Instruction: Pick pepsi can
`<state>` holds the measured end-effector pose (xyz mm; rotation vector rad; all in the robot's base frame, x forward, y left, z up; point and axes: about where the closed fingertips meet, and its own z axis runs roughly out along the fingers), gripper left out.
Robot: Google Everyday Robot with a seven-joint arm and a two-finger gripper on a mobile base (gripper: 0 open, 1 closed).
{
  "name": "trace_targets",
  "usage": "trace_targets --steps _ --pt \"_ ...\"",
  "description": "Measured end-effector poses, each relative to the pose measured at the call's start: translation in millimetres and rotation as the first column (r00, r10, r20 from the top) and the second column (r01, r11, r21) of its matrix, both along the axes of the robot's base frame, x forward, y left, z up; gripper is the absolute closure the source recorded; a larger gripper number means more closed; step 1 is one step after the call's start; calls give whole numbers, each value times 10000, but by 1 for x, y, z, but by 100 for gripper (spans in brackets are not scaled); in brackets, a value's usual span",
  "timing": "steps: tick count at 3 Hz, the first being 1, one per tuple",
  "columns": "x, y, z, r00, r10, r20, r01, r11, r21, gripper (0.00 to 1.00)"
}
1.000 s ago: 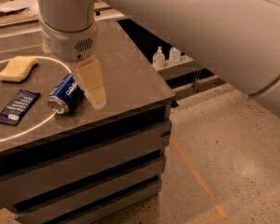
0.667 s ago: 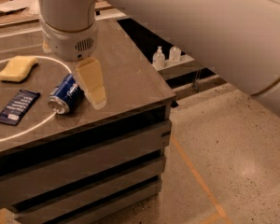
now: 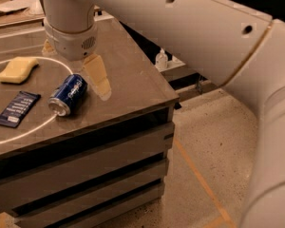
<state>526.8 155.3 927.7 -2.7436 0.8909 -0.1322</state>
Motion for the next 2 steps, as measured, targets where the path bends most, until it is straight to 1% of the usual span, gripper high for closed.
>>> trace_targets --steps 1,2 --pt "33 2 -16 9936 1121 -123 -1125 9931 -342 0" --pt "63 9 -39 9747 2206 -366 -2220 9742 -417 0"
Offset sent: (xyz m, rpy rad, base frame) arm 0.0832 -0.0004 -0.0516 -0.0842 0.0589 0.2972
